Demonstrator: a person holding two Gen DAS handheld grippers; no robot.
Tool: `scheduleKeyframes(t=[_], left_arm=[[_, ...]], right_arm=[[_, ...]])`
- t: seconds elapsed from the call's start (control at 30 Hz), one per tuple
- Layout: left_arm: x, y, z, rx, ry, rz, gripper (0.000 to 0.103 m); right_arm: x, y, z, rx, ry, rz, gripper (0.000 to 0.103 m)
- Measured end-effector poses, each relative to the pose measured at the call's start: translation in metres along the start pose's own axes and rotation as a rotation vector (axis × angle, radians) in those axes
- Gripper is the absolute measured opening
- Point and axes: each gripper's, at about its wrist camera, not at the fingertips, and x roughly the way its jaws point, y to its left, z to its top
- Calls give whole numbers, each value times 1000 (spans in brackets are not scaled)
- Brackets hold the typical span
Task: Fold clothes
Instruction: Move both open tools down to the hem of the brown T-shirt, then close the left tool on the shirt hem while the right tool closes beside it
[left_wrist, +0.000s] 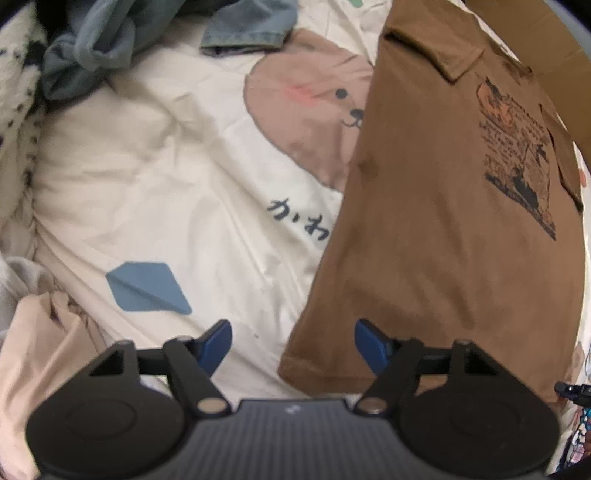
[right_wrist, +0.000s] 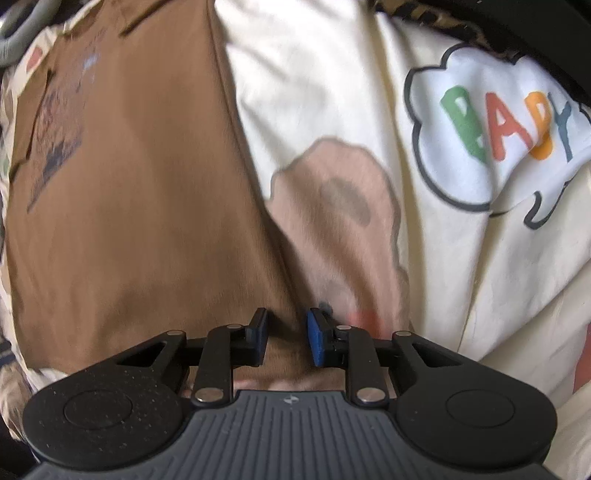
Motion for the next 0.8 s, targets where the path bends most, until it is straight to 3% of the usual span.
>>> scheduleKeyframes(t=[0.23,0.33,0.6,0.8], left_arm=[[5,4,-3,-2,21,-16,65],[4,7,-3,-3,23,-22,60],[7,19,-5,-41,1,-96,55],[18,20,-4,-45,15,-113,31]], right_arm=[[7,-1,-9,31,28,2,28],[8,3,-8,25,36,-20,11],[3,18,-16,41,44,-63,5],[1,26,-20,66,44,-86,5]])
